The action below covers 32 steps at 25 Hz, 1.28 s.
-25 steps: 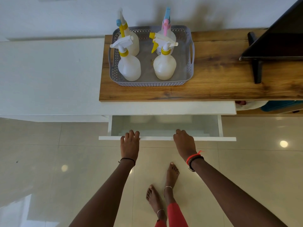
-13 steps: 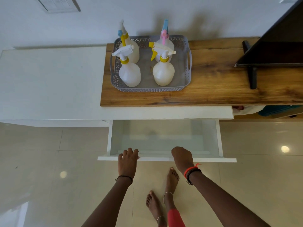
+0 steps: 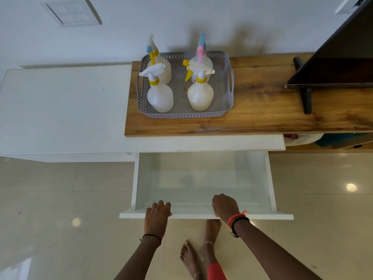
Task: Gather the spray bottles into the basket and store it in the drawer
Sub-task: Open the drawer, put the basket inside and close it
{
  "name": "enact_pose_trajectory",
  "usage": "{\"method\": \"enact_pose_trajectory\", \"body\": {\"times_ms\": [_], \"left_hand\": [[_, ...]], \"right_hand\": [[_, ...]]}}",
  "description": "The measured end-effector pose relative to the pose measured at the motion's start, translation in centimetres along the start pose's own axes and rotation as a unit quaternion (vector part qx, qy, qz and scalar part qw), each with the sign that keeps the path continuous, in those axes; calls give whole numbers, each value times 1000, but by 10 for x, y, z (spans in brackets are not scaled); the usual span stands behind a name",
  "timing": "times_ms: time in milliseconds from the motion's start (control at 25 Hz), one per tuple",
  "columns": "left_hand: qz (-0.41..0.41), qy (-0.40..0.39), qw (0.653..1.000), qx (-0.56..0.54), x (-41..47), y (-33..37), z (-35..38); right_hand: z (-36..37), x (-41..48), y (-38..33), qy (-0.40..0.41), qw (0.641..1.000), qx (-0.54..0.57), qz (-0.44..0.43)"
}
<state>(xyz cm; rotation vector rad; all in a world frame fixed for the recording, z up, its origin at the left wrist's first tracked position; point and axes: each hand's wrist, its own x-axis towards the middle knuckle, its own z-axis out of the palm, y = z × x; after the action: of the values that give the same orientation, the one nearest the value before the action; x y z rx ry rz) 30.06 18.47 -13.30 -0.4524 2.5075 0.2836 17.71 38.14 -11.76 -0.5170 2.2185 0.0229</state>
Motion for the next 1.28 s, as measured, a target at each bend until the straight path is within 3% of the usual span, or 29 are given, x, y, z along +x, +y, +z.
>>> {"method": "enact_pose_trajectory", "body": {"times_ms": [440,1280], "left_hand": [[17,-62,998,20,-22,-9,18],[10,-127,991,-33,-52,-15,38]], "right_hand": [[19,-12,0,-94,995,11,-8],[59,-37,3,-143,989,38,-5]]}}
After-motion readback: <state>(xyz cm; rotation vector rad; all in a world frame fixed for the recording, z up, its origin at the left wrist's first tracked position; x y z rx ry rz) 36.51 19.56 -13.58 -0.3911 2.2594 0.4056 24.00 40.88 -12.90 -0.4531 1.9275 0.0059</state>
